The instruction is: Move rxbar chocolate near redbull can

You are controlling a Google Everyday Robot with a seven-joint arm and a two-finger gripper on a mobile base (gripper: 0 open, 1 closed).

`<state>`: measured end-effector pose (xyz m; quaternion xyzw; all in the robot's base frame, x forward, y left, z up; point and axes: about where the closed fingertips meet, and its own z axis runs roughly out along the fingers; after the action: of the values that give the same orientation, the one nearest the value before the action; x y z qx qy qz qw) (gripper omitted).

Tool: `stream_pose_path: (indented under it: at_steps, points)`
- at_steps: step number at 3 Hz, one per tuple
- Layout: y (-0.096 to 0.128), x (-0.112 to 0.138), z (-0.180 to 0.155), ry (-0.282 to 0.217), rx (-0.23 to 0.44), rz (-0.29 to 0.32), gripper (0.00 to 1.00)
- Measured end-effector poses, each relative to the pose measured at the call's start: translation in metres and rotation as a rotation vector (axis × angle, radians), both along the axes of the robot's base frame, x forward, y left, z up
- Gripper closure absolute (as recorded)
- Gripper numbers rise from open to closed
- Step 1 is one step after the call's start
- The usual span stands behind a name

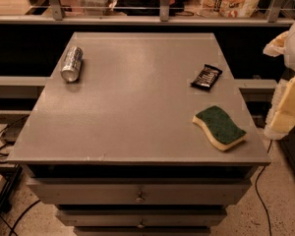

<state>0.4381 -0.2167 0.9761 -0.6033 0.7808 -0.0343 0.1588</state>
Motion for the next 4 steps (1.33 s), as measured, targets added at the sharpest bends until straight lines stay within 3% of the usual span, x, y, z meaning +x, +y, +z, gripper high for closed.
stream_pose_path:
  at_steps: [1, 2, 3, 4]
  points:
    - [0.001, 0.001, 0.001, -0.009, 0.006, 0.004, 0.00]
    - [0.011, 0.011, 0.001, -0.039, 0.064, 0.037, 0.00]
    - [0.031, 0.043, -0.007, -0.093, 0.234, 0.076, 0.00]
    - [0.045, 0.071, -0.011, -0.134, 0.381, 0.078, 0.00]
